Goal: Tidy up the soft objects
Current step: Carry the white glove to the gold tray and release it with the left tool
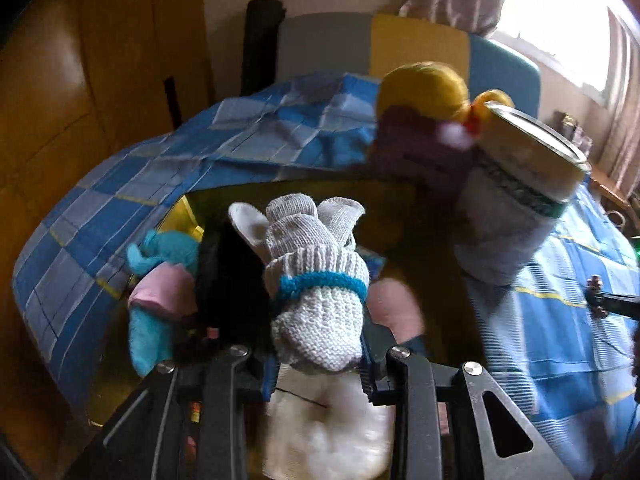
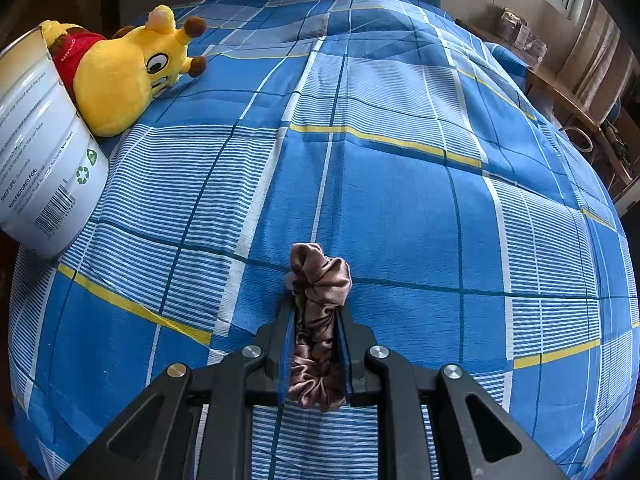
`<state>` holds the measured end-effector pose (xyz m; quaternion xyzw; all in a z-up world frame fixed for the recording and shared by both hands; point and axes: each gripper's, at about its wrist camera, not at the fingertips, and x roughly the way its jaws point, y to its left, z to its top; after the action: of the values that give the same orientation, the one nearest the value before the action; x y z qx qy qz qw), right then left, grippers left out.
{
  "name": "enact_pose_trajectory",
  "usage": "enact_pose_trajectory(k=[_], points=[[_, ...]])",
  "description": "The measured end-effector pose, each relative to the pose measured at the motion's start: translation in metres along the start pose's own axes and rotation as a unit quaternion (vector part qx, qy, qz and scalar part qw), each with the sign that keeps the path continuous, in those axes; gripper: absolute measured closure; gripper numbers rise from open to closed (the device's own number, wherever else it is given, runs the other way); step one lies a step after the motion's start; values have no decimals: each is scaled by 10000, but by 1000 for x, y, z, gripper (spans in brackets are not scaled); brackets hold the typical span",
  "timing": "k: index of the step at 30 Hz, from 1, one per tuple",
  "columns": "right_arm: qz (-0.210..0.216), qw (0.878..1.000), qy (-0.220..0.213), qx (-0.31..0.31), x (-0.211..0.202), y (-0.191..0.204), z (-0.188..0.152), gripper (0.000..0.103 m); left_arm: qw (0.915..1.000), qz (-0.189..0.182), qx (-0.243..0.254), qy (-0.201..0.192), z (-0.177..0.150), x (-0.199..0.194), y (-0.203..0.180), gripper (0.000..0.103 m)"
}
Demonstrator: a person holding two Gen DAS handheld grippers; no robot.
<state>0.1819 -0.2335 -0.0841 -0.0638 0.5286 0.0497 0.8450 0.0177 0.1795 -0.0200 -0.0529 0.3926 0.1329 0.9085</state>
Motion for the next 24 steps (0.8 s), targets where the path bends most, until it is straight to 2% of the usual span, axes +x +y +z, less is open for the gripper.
enact_pose_trajectory(k=[5,8,13,15,16,18,20,24], points=[[-2,10000,0,-3,0,0,0,86,9990,-9,-293,350,3,26,28,66],[-8,10000,-3,-9,0,0,0,86,9976,-222,-372,536,7,37,38,64],[-6,10000,-3,-8,0,0,0,86,9970,-317,-437,557,10,46,49,64],[-4,10000,-3,-5,0,0,-1,86,9963,-417,-483,582,8,46,51,59],[-2,10000,-2,-5,0,0,0,86,9960,-458,-506,578,7,44,52,55],[-3,10000,-3,0,0,0,-1,86,9948,-633,-628,502,5,34,54,39],[5,10000,0,-1,0,0,0,86,9945,-709,-682,370,4,22,56,35],[2,10000,-1,-2,0,0,0,86,9963,-516,-675,115,-1,2,61,35]])
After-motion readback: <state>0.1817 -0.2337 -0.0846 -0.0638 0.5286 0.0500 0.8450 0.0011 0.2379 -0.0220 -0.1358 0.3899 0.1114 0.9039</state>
